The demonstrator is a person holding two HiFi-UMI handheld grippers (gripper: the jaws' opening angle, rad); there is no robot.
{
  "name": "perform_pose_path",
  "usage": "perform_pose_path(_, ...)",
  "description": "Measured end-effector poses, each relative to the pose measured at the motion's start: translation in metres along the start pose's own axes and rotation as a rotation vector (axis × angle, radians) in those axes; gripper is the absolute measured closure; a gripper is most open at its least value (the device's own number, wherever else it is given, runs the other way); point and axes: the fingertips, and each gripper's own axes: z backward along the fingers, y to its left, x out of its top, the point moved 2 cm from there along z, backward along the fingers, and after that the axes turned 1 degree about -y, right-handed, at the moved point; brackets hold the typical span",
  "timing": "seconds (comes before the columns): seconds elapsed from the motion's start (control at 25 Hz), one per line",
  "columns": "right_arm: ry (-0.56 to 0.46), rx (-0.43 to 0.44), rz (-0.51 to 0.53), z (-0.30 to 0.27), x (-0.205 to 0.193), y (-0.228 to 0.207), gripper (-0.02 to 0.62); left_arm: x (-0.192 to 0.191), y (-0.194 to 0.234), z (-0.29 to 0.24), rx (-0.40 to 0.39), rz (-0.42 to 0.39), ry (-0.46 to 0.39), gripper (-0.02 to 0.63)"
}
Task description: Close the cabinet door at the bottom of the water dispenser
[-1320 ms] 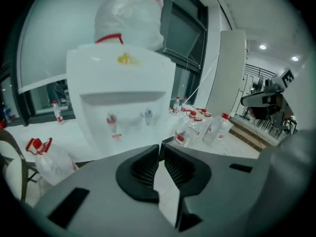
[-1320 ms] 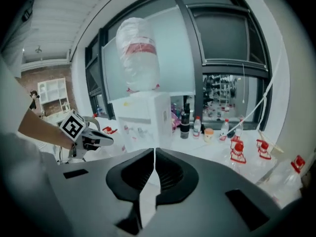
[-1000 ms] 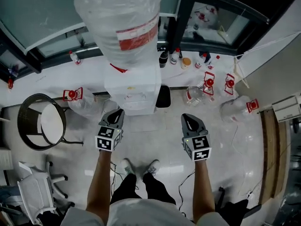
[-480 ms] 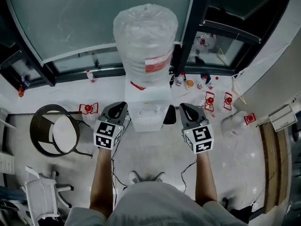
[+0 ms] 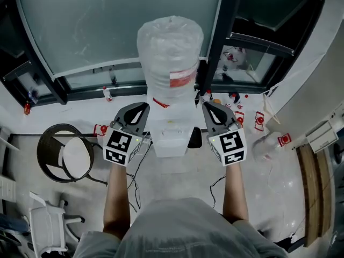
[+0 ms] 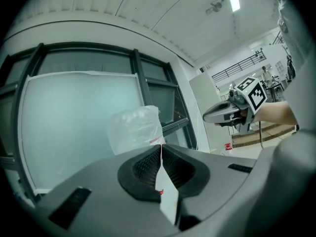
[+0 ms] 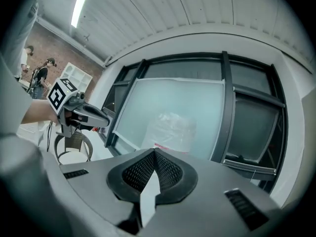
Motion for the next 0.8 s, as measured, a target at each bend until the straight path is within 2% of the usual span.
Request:
perform_pose_path(0.4, -0.054, -0.001, 0.051, 0.016, 0.030, -0.001, 0.568, 0.032, -0.011, 0.008, -0.027, -0.038, -0.047, 0.578)
perform_pose_path(0.8, -0.019, 0.006, 0.053, 0.018, 0.015, 0.003, 0.568, 0.025, -0.018, 0.009, -0.044, -0.041, -0.028, 0.578)
